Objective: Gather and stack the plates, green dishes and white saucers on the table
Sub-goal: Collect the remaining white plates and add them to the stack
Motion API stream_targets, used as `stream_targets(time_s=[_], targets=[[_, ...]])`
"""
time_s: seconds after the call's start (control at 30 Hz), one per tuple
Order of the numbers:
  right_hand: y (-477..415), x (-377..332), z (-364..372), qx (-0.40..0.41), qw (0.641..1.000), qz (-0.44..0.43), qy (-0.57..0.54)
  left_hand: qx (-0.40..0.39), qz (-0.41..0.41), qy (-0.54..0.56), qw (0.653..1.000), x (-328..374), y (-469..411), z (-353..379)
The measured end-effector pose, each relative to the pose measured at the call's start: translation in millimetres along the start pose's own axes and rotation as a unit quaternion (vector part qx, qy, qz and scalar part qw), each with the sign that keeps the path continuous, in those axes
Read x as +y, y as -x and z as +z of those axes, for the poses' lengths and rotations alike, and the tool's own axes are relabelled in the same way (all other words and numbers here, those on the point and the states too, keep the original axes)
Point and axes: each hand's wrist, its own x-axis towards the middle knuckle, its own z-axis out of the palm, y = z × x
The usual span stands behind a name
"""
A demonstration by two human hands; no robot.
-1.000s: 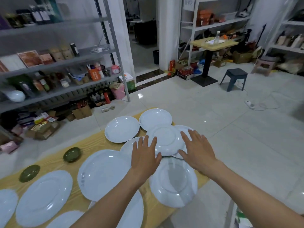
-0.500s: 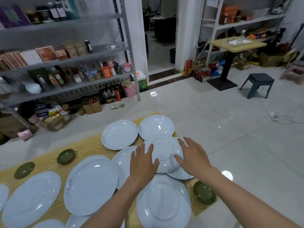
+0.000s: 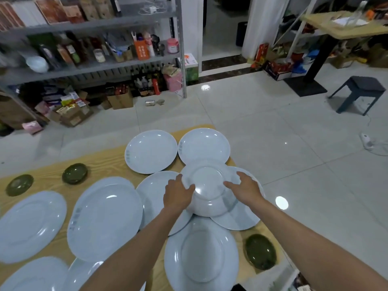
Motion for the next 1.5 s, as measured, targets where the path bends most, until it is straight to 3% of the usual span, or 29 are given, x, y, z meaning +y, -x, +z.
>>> stream_targets(time_s=[0.1, 0.2, 0.3, 0.53, 0.7, 0.97, 1.1, 1.27, 1.37, 1.5], targets=[[-24.4, 6.3, 1.7, -0.018, 0.986, 0.103, -0.133, -0.009, -0.089, 0.112, 0.99, -3.4, -17.4, 8.1], [-42.4, 15.1, 7.6, -0.03, 0.973, 0.157, -0.167, -0.024, -0.192, 0.262, 0.945, -7.8, -24.0, 16.2], [-54.9, 23.0, 18.7, -0.025, 0.965, 0.174, -0.192, -0.028, -0.222, 0.308, 0.925, -14.6, -30.1, 20.3], [-62.1, 30.2, 28.8, 0.021, 0.971, 0.175, -0.163, -0.004, -0.222, 0.275, 0.936, -18.8, -33.7, 23.2], [-55.1, 14.9, 16.7, 0.043, 0.976, 0.112, -0.18, -0.001, -0.196, 0.294, 0.935, -10.8, -35.5, 16.1], [-29.6, -20.2, -4.4, 0.134, 0.944, 0.019, -0.302, 0.028, -0.045, 0.335, 0.941, 31.2, -26.3, -26.1], [-20.4, -46.3, -14.2, 0.154, 0.891, 0.011, -0.427, 0.031, -0.033, 0.401, 0.915, 56.0, -20.8, -52.0], [-9.7, -57.0, -27.1, 0.129, 0.817, -0.004, -0.562, -0.015, 0.006, 0.524, 0.852, 73.5, -7.6, -65.4], [-6.1, -57.1, -30.2, 0.127, 0.799, -0.002, -0.587, -0.032, -0.014, 0.582, 0.812, 78.0, -2.1, -68.4], [-4.4, -47.5, -34.1, 0.13, 0.786, 0.019, -0.604, -0.058, -0.04, 0.608, 0.791, 74.3, 3.0, -66.3]])
